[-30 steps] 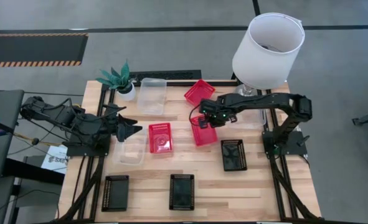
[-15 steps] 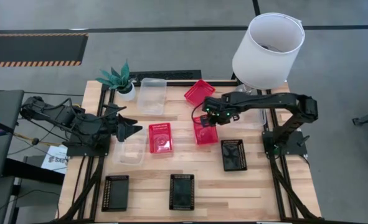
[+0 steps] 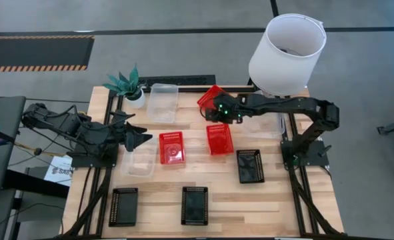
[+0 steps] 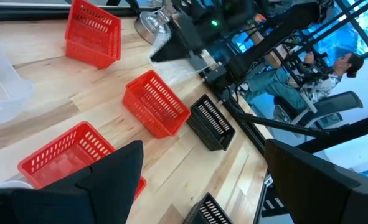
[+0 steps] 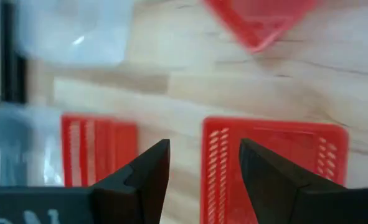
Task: Stack baskets by color
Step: Stack the top red bin on top of the bottom right red bin
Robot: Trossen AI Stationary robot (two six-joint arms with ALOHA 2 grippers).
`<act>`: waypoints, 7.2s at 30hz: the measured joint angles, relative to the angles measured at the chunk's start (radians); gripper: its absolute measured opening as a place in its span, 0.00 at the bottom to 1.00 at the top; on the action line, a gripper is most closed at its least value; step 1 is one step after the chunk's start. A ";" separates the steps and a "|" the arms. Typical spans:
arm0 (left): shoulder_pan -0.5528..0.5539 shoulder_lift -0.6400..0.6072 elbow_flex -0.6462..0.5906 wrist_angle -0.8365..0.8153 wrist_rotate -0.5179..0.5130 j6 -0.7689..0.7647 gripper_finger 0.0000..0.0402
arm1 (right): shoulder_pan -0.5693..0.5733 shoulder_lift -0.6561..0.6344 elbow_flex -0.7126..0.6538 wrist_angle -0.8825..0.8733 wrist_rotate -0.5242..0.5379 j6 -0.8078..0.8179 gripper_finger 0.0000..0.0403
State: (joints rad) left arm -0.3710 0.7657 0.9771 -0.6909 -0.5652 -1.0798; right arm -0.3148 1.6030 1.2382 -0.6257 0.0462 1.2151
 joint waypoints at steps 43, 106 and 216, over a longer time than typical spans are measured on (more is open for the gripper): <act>0.000 -0.001 0.000 -0.007 -0.016 0.048 0.80 | -0.068 0.033 0.000 0.110 0.011 -0.008 0.57; 0.000 0.000 0.000 0.001 -0.051 -0.009 0.80 | -0.084 0.112 0.001 0.058 0.216 0.096 0.54; 0.000 -0.003 0.000 0.003 -0.067 0.011 0.80 | -0.039 0.261 0.553 -0.317 -0.051 -0.246 0.02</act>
State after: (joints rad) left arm -0.3709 0.7631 0.9771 -0.6877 -0.6323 -1.0687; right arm -0.3540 1.8635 1.7913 -0.9426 -0.0044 0.9694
